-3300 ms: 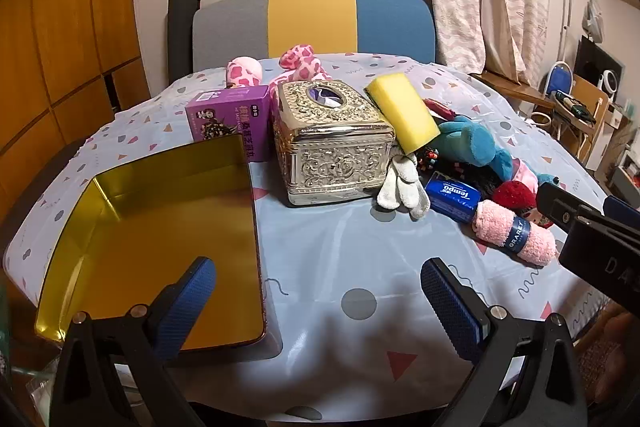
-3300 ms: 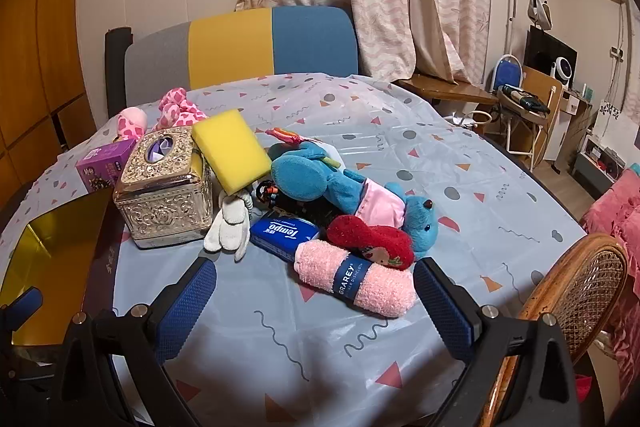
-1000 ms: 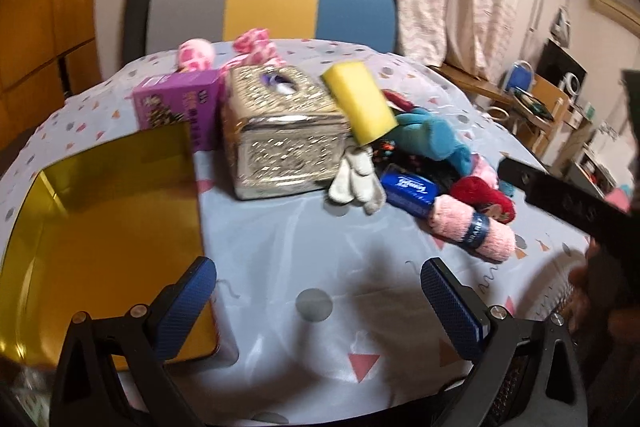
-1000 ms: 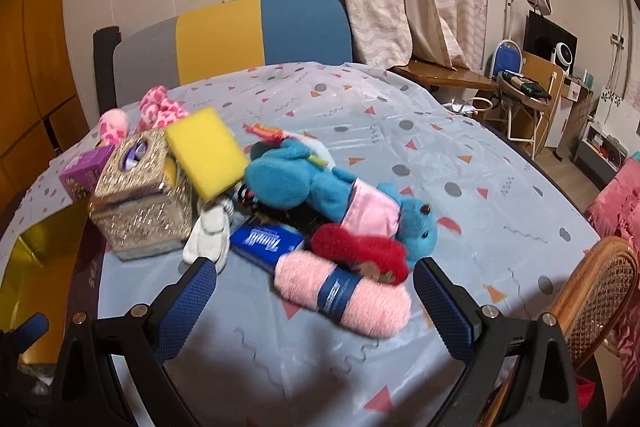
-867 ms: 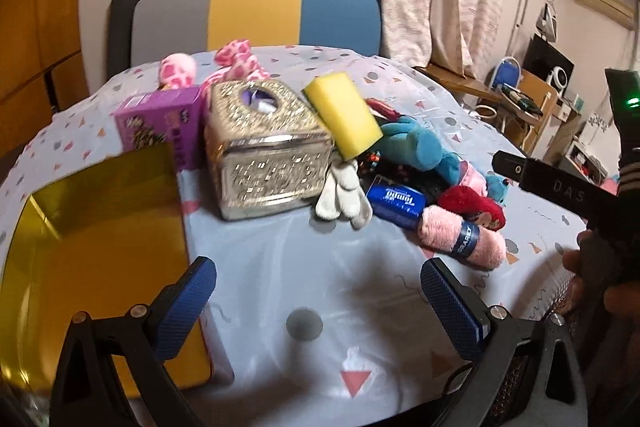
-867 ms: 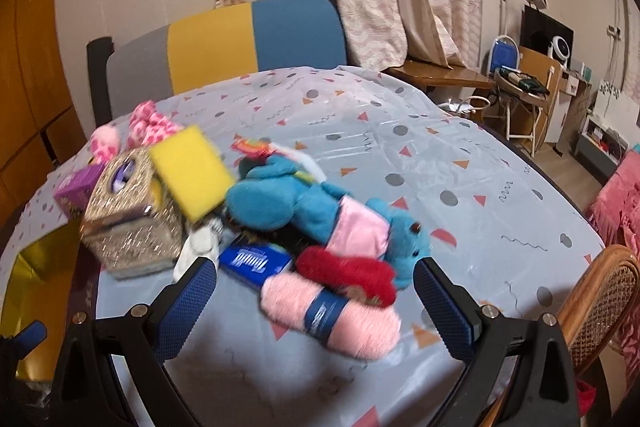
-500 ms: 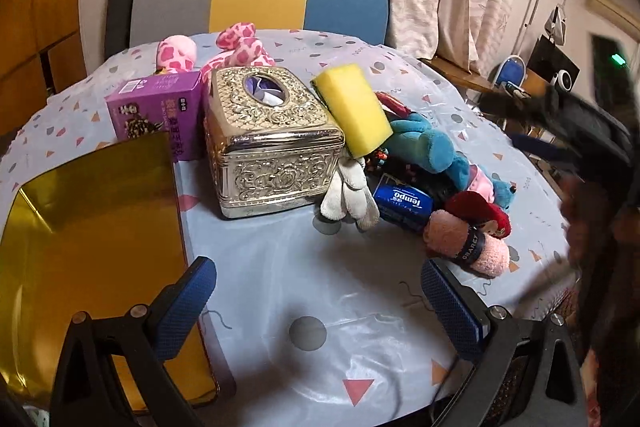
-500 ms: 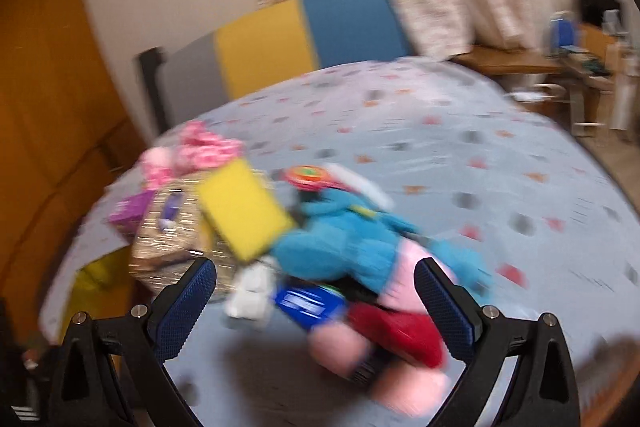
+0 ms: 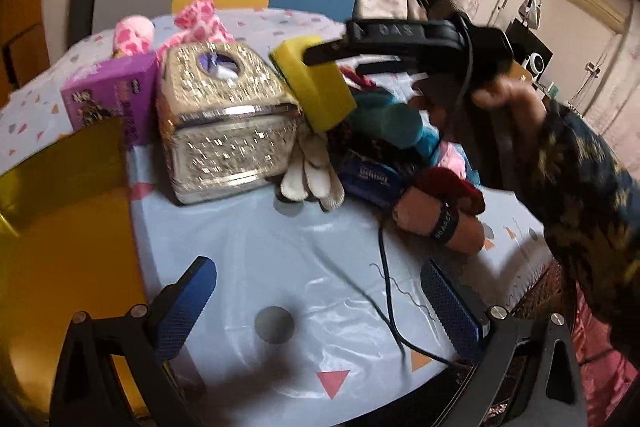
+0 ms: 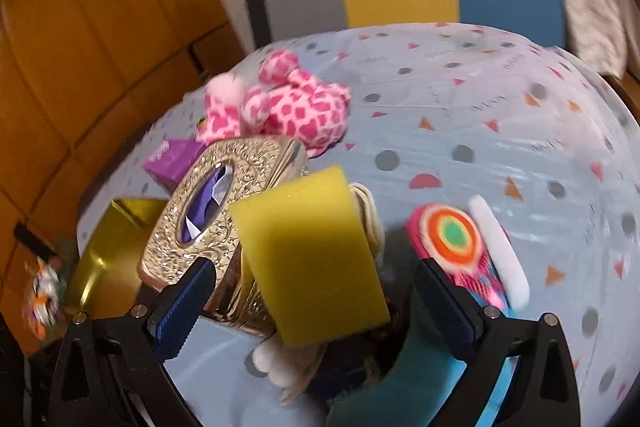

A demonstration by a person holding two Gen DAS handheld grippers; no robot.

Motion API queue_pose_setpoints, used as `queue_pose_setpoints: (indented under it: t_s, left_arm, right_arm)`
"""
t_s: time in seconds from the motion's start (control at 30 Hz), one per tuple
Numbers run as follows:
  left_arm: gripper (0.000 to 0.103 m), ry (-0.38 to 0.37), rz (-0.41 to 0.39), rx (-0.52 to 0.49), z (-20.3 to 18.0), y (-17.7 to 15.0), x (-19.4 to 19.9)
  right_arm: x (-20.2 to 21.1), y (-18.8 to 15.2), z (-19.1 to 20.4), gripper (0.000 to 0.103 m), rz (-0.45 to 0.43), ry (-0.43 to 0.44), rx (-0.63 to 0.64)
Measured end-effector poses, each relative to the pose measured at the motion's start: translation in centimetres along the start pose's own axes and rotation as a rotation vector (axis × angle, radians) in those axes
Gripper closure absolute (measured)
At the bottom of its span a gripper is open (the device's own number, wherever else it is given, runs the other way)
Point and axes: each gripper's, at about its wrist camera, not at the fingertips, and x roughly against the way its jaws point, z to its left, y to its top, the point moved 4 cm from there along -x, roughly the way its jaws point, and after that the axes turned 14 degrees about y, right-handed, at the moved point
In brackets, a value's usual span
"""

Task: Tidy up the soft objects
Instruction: 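Grasp the yellow sponge and beige sock with the right tool while the left tool approaches the white gloves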

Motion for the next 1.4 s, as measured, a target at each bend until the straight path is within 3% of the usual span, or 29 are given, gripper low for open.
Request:
queue_pose_setpoints:
  t_s: [0.33, 0.4, 0.47, 0.63, 0.7, 0.9, 1.17, 1.3, 1.4]
  left_arm:
    - [0.000, -0.014, 0.055, -0.002, -0.6, -0.2, -1.7]
    - [0.000, -0.012, 0.061, -0.001, -0.5, -0.2, -1.9]
    - [0.000, -0.007, 0.061, 0.000, -0.4, -0.2, -2.0]
    - [0.000, 0.006, 0.052, -0.008, -0.5, 0.3, -1.9]
    - [0.000, 0.011, 0.046, -0.010, -0.5, 0.7, -1.8]
    - [0.003, 0.029, 0.017, -0.007, -0.4, 2.4, -1.5]
    - [0.017, 0.024, -0.025, -0.088, -3.2, 6.9, -1.8]
    - [0.032, 0.029, -0.046, -0.168, -5.3, 9.6, -2.9]
    - [0.055, 0.046, -0.026, -0.212, -6.2, 11.1, -4.4]
  right_arm:
    - [-3.3, 0.7, -1.1, 0.001, 0.115, 0.094, 0.073]
    - [-3.6, 0.6, -1.2, 0.007, 0.122, 0.116, 0.063]
    - [-3.7, 0.5, -1.1, 0.025, 0.116, 0.138, 0.062]
    - [-2.4, -0.1, -0.7, 0.027, 0.099, 0.131, 0.055]
    - [-0.9, -0.4, -0.7, 0.027, 0.067, 0.113, 0.041]
    - [6.9, -1.8, -3.6, 0.027, -0.175, 0.081, -0.172]
    - [12.0, -5.0, -5.4, 0.027, -0.383, 0.085, -0.339]
    - [14.8, -5.0, -5.8, 0.027, -0.508, 0.145, -0.363]
    - [16.7, -5.7, -6.8, 0.027, -0.588, 0.189, -0.404]
